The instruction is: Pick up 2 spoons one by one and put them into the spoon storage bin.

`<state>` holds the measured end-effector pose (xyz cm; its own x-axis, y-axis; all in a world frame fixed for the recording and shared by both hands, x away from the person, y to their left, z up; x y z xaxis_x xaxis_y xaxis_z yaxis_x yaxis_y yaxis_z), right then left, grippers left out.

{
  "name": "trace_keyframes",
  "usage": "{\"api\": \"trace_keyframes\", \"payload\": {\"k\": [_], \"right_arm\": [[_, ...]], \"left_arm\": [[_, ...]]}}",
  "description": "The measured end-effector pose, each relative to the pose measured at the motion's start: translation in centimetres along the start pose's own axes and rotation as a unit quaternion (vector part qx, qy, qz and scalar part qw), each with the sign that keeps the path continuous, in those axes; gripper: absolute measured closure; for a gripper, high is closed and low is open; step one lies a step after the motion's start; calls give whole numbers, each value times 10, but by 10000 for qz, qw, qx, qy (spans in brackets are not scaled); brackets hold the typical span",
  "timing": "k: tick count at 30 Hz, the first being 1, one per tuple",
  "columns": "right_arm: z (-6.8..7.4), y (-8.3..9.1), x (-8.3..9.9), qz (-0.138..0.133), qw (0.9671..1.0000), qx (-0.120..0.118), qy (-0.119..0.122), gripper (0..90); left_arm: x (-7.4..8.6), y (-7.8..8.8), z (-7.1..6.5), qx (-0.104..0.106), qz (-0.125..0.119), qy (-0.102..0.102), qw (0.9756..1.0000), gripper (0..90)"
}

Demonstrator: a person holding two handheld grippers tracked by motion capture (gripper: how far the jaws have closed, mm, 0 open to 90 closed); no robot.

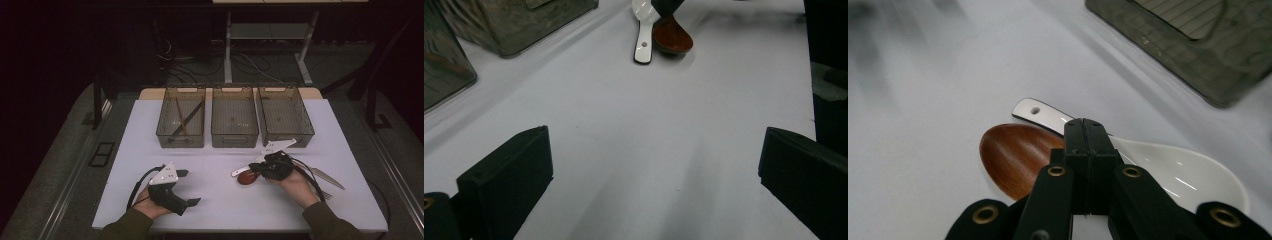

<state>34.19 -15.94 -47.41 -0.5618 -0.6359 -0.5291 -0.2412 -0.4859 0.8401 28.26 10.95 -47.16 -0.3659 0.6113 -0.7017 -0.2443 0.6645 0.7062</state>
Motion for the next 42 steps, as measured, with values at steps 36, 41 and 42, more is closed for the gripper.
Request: {"api": "trace_keyframes", "payload": {"k": [36, 41, 42], "right_arm": [[-7, 0, 22, 580, 9975, 366, 190, 897], [-10, 7, 19, 358, 9990, 260, 21, 870], [-11, 8, 18, 309, 9993, 201, 6, 855]], "left_arm": [[0, 0, -1, 26, -5, 7, 10000, 6], [0, 0, -1, 29, -6, 13, 10000, 7], [0, 0, -1, 31, -3, 14, 10000, 7]]}}
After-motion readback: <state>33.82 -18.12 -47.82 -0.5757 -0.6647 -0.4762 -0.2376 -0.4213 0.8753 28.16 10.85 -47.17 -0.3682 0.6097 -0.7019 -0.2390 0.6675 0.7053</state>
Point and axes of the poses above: each handheld gripper's, and its own axes: y roughly backward along the jaws, x roughly out of its underside, z roughly to its left, the point moved 6 cm from there along -y, roughly forward along the jaws, and after that the axes turned 13 degrees about z, right-handed, at the moved point
